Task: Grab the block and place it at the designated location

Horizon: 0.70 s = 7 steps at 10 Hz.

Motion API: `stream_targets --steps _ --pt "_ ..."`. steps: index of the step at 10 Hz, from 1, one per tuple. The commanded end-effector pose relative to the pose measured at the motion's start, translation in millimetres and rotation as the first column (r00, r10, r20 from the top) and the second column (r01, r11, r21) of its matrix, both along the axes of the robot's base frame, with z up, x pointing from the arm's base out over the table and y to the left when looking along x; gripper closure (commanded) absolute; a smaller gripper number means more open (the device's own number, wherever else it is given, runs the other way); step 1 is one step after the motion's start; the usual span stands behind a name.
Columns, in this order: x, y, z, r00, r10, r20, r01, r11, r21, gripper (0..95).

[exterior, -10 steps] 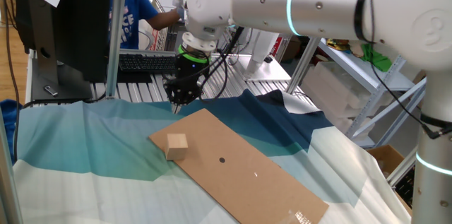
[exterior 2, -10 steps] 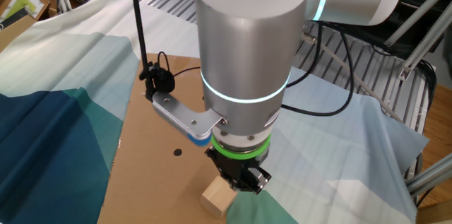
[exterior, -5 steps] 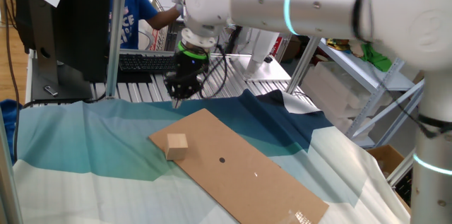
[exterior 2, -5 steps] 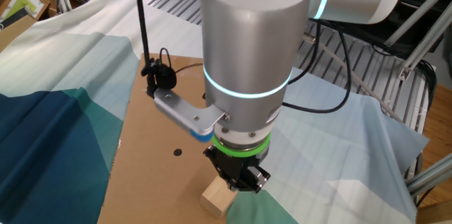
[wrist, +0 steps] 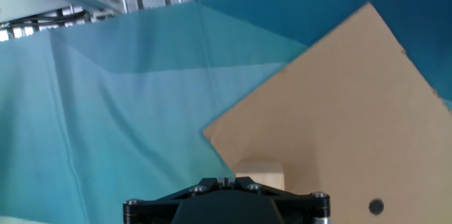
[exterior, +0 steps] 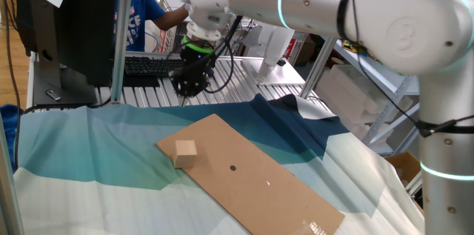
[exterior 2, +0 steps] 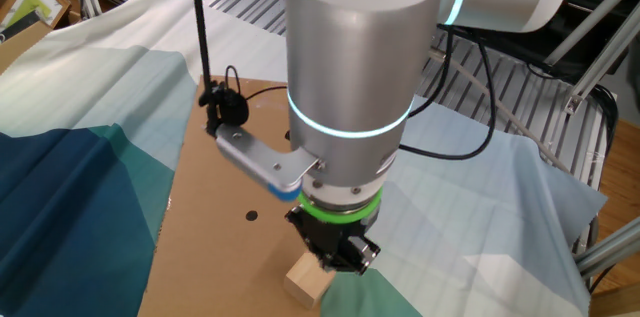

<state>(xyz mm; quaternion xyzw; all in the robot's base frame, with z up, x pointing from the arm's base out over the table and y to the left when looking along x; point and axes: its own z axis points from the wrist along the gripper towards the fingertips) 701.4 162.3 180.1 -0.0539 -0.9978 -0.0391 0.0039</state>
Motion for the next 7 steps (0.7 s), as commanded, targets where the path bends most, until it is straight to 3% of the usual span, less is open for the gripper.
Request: stream_targets --steps 1,2,3,4,6,7 --pt "0.1 -2.1 -4.4 1.000 0.014 -0.006 -0.014 1.000 0.006 95.0" --pt "-1.7 -1.4 -5.7 1.000 0.013 -0.005 -0.013 1.000 0.004 76.0" --pt "-3.5 -0.7 -6.6 1.000 0.007 -0.003 -0.007 1.000 0.004 76.0" --pt "-6.0 0.2 -8.3 1.000 0.007 0.000 -0.007 1.000 0.006 57.0" --pt "-9.4 1.6 -11.8 1.000 0.009 0.001 -0.009 1.000 0.000 57.0" --pt "-12.6 2.6 -14.9 1.000 0.004 0.008 -0.004 1.000 -0.003 38.0"
